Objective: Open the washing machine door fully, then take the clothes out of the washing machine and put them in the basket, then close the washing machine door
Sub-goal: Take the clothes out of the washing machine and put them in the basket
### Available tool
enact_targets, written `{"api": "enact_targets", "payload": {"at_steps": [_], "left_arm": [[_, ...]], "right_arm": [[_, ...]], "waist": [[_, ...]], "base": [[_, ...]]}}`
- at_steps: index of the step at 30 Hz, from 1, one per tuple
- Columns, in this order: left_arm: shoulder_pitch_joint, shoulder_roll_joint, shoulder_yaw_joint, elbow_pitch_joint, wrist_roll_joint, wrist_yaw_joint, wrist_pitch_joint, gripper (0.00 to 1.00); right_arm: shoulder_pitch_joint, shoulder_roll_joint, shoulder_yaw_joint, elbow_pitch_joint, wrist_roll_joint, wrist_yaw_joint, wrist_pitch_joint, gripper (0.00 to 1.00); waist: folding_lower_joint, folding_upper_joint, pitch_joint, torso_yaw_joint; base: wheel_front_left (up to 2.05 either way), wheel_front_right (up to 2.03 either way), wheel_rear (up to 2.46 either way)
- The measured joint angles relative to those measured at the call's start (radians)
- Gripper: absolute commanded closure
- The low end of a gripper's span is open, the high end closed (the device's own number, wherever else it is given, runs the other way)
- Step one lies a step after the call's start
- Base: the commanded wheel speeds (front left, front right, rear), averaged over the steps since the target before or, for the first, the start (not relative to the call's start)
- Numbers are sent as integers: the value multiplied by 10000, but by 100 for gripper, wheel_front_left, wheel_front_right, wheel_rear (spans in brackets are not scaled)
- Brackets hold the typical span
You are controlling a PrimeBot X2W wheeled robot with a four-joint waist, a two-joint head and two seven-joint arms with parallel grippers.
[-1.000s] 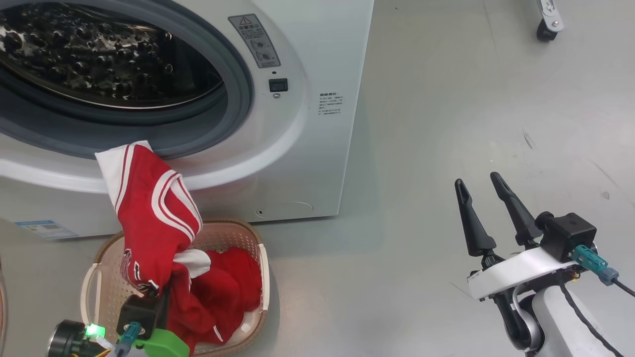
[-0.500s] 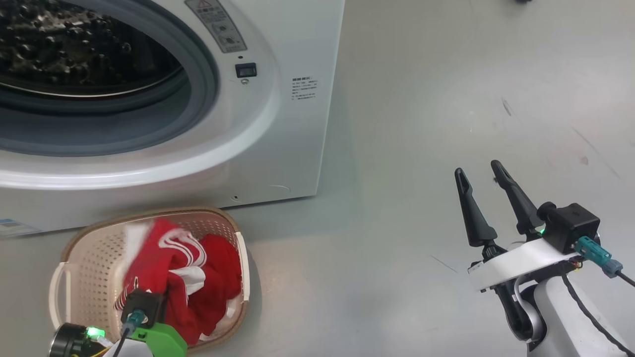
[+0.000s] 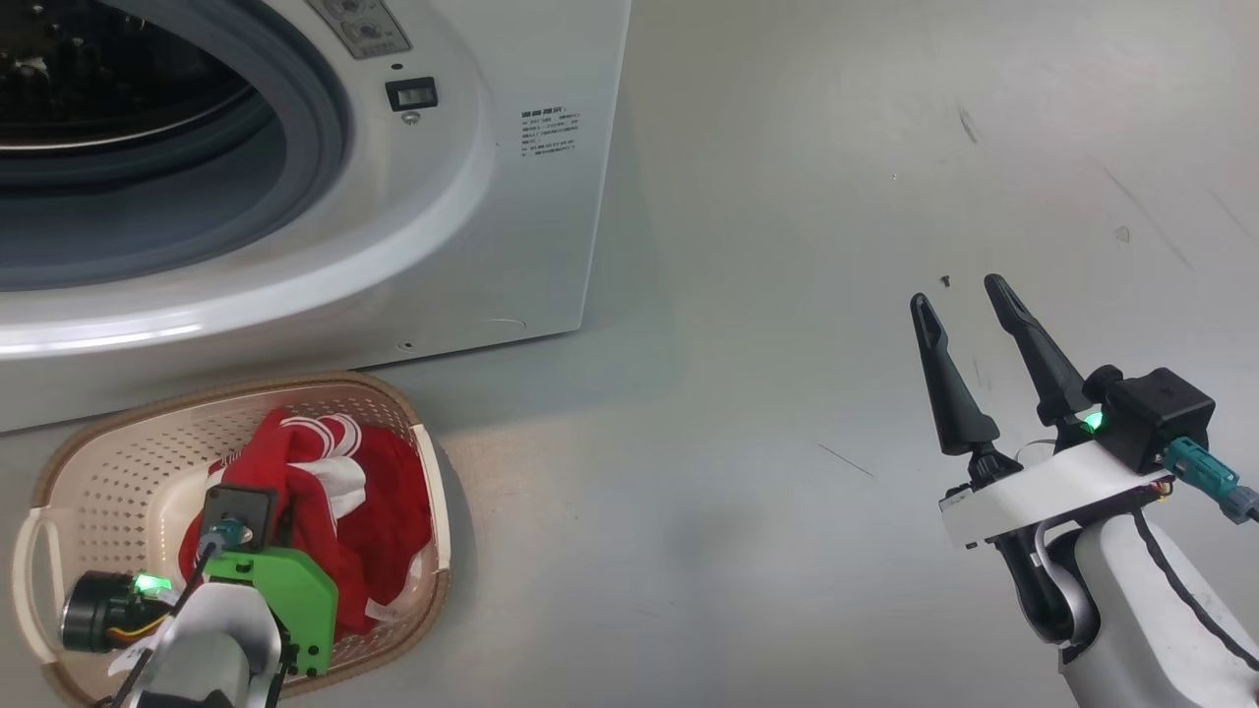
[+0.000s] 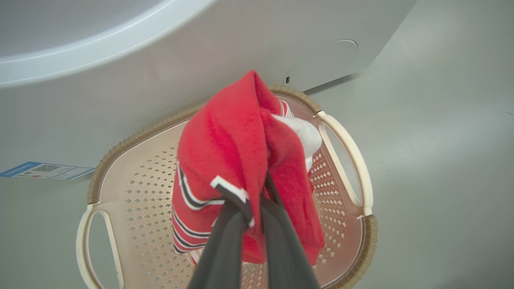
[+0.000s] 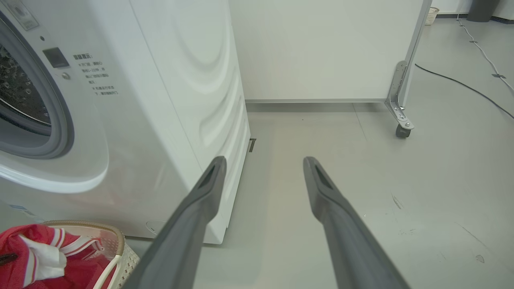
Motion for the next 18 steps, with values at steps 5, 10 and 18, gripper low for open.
{"api": "enact_targets", "payload": {"at_steps": [5,10,18], "left_arm": [[-453,-4,265,443,-115,35,2,100],[-834,4,401,1034,-178,221,92,100],[-1129,-29,297,1927,-171,326,265,100]], "right_arm": [[-128,-61,2,-21,2,0,0,0],[-154,-88,-8,-56,4,0,0,0],[-274,-224,-96,-155,31,0,0,0]], "waist": [[0,0,353,-147],[0,0,636,-260],[0,0,995,-337]], "base": [[0,0,0],[0,0,0],[0,0,0]]}}
